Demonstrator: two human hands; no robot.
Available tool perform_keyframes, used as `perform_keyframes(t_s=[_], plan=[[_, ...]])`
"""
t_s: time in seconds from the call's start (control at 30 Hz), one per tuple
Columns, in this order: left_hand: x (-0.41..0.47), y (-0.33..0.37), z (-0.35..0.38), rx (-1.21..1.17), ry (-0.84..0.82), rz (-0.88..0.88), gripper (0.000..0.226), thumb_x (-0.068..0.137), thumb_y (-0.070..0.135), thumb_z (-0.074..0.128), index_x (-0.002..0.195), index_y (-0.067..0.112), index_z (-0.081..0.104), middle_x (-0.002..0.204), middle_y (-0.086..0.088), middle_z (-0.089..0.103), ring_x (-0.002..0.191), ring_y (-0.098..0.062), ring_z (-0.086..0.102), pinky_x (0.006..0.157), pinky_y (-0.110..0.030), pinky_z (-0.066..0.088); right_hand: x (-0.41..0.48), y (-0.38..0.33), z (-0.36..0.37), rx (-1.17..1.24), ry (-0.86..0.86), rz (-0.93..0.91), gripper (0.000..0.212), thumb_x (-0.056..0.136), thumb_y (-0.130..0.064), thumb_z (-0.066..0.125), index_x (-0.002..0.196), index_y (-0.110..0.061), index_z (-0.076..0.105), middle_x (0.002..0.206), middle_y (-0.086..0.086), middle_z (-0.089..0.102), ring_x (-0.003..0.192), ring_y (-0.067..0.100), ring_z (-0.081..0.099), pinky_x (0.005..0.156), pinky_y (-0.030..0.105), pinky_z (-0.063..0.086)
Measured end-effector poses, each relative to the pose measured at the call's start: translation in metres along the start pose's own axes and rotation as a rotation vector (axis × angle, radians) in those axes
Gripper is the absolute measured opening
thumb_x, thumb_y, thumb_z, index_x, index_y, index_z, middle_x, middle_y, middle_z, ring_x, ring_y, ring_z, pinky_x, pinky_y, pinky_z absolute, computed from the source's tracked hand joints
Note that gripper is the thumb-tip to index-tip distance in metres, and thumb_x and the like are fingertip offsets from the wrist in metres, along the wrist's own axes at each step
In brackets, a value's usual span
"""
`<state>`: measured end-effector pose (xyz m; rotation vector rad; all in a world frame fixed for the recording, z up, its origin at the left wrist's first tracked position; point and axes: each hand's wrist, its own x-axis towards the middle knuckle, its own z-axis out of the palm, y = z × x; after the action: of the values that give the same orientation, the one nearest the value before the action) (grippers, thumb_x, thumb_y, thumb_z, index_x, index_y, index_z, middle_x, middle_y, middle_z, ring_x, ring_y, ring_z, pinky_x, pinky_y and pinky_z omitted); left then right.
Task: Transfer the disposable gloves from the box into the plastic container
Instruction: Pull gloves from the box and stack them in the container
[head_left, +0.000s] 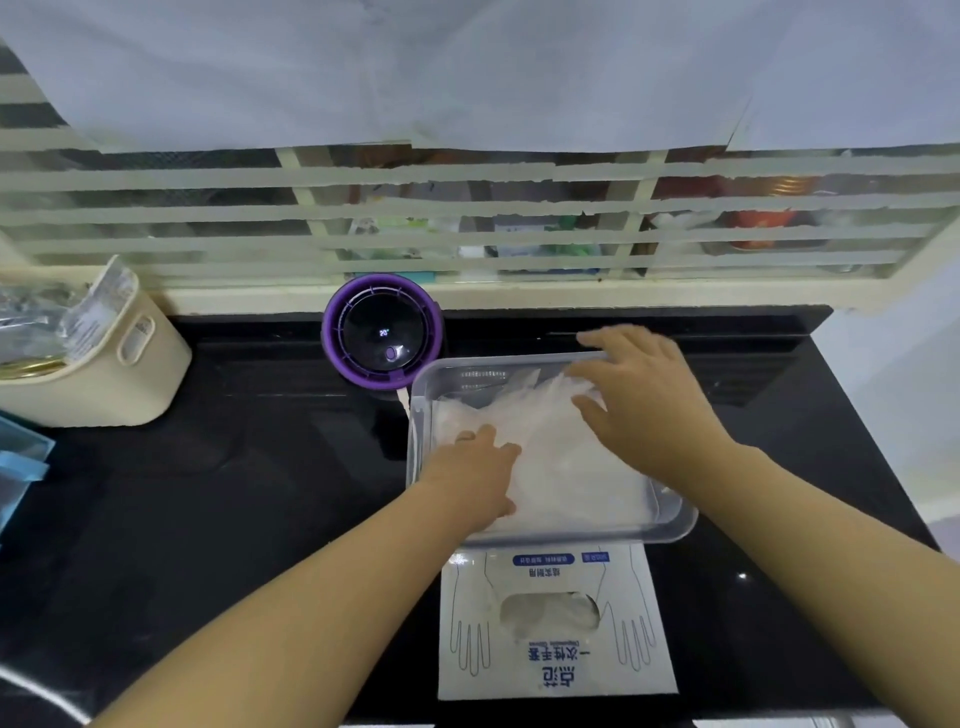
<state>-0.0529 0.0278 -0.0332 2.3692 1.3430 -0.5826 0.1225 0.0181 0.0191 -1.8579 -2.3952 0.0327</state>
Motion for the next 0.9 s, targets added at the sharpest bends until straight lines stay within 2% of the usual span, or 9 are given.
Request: perform_keyframes(t_s=[0.07, 0.13, 0.23, 0.3, 0.43, 0.53, 0.63, 0.8, 0.9], plan=[[0.000, 0.001, -0.001, -0.014, -0.002, 0.002, 0.064, 0.095, 0.036, 0.055, 0.149, 0.019, 0.026, 0.151, -0.011, 0.023, 0.135, -0.030, 0.031, 0.104, -0.041, 0.040, 0.000, -0.013, -0.015, 0.049, 0.243, -0.090, 0.023, 0.084, -0.011, 0.067, 0.106, -0.015, 0.071, 0.115, 0.005, 0.065, 0.105, 0.029, 0.057, 0.090, 0.045, 0.046], [0.000, 0.001, 0.000, -0.030, 0.008, 0.001, 0.061, 0.095, 0.035, 0.056, 0.147, 0.017, 0.029, 0.149, -0.012, 0.026, 0.133, -0.030, 0.033, 0.103, -0.041, 0.041, -0.002, -0.032, -0.021, 0.108, 0.129, -0.202, 0.027, 0.085, -0.004, 0.063, 0.110, -0.015, 0.068, 0.109, 0.002, 0.064, 0.094, 0.023, 0.060, 0.081, 0.040, 0.053], [-0.001, 0.003, 0.001, -0.053, 0.046, -0.010, 0.058, 0.095, 0.034, 0.056, 0.144, 0.012, 0.034, 0.143, -0.011, 0.035, 0.128, -0.028, 0.039, 0.101, -0.040, 0.043, -0.003, -0.053, 0.003, 0.118, -0.324, -0.139, 0.041, 0.092, -0.006, 0.055, 0.131, -0.021, 0.053, 0.127, 0.000, 0.053, 0.109, 0.020, 0.056, 0.093, 0.034, 0.049], [-0.002, 0.003, 0.001, -0.040, 0.050, -0.020, 0.060, 0.095, 0.034, 0.056, 0.145, 0.014, 0.031, 0.145, -0.011, 0.032, 0.129, -0.028, 0.038, 0.099, -0.040, 0.044, -0.003, -0.049, 0.023, 0.078, -0.451, -0.056, 0.046, 0.093, -0.007, 0.055, 0.136, -0.016, 0.045, 0.133, 0.005, 0.047, 0.113, 0.023, 0.055, 0.095, 0.033, 0.047], [0.000, 0.001, 0.002, -0.005, 0.013, -0.027, 0.061, 0.096, 0.038, 0.054, 0.148, 0.018, 0.029, 0.150, -0.012, 0.023, 0.134, -0.030, 0.031, 0.099, -0.041, 0.042, -0.003, -0.025, 0.053, 0.065, -0.549, 0.106, 0.045, 0.098, -0.021, 0.049, 0.138, -0.006, 0.034, 0.147, 0.013, 0.026, 0.112, 0.028, 0.054, 0.090, 0.031, 0.044], [0.002, 0.003, 0.004, -0.039, 0.005, -0.059, 0.060, 0.095, 0.037, 0.055, 0.146, 0.016, 0.031, 0.150, -0.011, 0.021, 0.134, -0.031, 0.031, 0.096, -0.040, 0.041, 0.001, -0.014, 0.070, 0.157, -0.655, 0.284, 0.064, 0.096, -0.036, 0.050, 0.144, -0.003, 0.023, 0.150, 0.017, 0.013, 0.123, 0.032, 0.044, 0.102, 0.035, 0.037], [0.008, 0.003, 0.006, -0.164, -0.019, -0.110, 0.057, 0.098, 0.033, 0.049, 0.147, 0.014, 0.028, 0.151, -0.011, 0.019, 0.137, -0.032, 0.025, 0.102, -0.041, 0.036, 0.006, -0.009, 0.084, 0.257, -0.688, 0.411, 0.077, 0.095, -0.035, 0.053, 0.148, -0.001, 0.009, 0.152, 0.021, 0.003, 0.136, 0.035, 0.027, 0.108, 0.036, 0.031], [0.020, 0.003, 0.011, -0.141, 0.014, -0.224, 0.056, 0.090, 0.006, 0.054, 0.141, 0.009, 0.030, 0.141, -0.015, 0.026, 0.127, -0.032, 0.035, 0.096, -0.038, 0.041, 0.008, -0.006, 0.092, 0.301, -0.797, 0.396, 0.069, 0.096, -0.024, 0.049, 0.149, -0.007, 0.009, 0.153, 0.011, -0.002, 0.139, 0.033, 0.009, 0.109, 0.037, 0.032], [0.028, 0.006, 0.016, -0.079, -0.021, -0.251, 0.061, 0.087, 0.007, 0.061, 0.140, 0.008, 0.030, 0.140, -0.015, 0.026, 0.125, -0.031, 0.037, 0.088, -0.036, 0.042, 0.009, -0.006, 0.097, 0.234, -0.786, 0.385, 0.076, 0.094, -0.028, 0.052, 0.151, -0.011, 0.005, 0.154, 0.010, -0.004, 0.140, 0.031, 0.006, 0.111, 0.035, 0.024]])
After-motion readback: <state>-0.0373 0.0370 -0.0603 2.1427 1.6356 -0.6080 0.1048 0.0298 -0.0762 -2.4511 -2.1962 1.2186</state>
